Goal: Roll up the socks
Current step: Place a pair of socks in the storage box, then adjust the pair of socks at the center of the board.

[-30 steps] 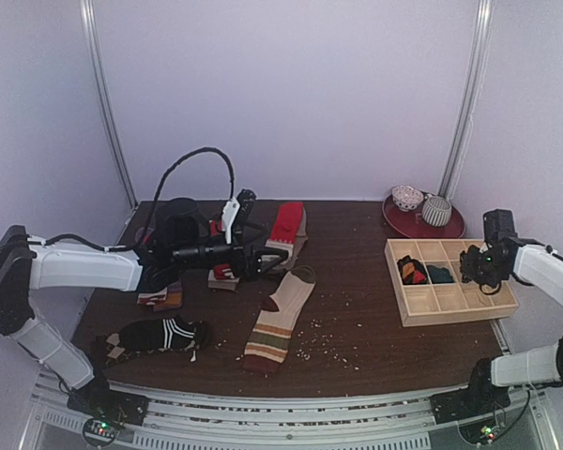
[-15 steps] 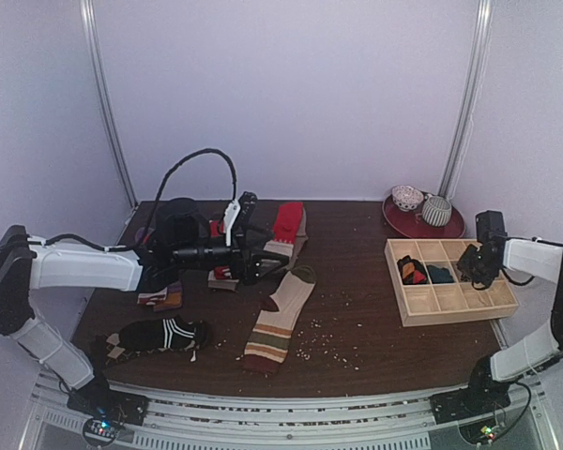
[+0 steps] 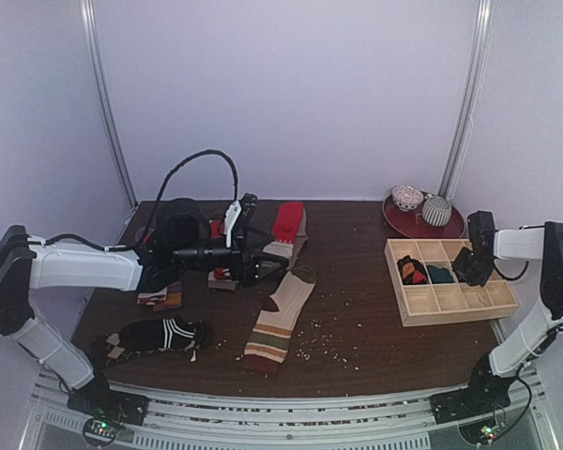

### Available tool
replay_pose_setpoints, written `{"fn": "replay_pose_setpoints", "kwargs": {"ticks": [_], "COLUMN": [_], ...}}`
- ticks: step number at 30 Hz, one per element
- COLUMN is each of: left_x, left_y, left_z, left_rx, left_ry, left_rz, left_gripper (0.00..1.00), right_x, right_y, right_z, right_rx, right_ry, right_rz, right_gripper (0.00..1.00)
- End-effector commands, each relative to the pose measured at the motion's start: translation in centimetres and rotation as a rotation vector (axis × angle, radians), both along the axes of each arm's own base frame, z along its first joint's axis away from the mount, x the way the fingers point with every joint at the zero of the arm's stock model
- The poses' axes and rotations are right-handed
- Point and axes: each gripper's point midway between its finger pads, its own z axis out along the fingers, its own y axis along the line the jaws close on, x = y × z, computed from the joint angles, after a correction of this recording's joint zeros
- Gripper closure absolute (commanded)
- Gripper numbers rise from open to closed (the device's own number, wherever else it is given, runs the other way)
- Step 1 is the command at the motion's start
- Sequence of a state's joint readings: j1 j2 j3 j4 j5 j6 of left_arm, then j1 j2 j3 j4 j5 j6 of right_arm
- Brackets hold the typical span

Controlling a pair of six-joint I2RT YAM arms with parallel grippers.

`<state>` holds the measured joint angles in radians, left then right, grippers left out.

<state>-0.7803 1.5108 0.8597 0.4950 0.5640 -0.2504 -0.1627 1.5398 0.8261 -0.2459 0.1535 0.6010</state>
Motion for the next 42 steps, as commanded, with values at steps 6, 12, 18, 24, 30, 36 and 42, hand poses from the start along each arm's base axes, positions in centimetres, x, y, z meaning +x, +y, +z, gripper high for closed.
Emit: {"fn": "replay_pose_setpoints", "kwargs": {"ticks": [6,12,18,24,30,36,42], "left_x": [0.4,0.7,1.0,1.3,1.7,2.3,3.1], "left_y": [-0.2,-0.4,-0.4,-0.3,-0.2,0.2,0.9], "left_z": [2.0,1.9,1.7,1.9,1.7,2.1,2.5], "left_rx": [-0.017,-0.007,0.007,0.008,0.017,0.039,0.077], "left_ry": [-0.053,-0.043,-0.041,-0.045,-0.048,-0.080,-0.103], "left_rz": [-0.003,0.000,0.018,0.032,0.056,0.094,0.156], "left_gripper": [0.04,0.03,0.02,0.02,0.02,0.02,0.02], "right_x": [0.4,0.9,1.7,1.3,0.9,0.5,0.8], "right_y": [-0.9,-0.7,-0.7,-0.8,-1.2,-0.3,0.1], "right_z": [-3.4,-3.6,-0.8,2.3,6.0,7.9,7.7], "right_rx": [0.020,0.052,0.047,0.023,-0.009,0.008,0.009], "right_ry": [0.107,0.085,0.022,-0.020,-0.080,-0.119,-0.139], "right_rz": [0.039,0.059,0.074,0.085,0.094,0.136,0.180], "right_gripper": [0.97,0.73,0.65,0.58,0.56,0.55,0.63]}}
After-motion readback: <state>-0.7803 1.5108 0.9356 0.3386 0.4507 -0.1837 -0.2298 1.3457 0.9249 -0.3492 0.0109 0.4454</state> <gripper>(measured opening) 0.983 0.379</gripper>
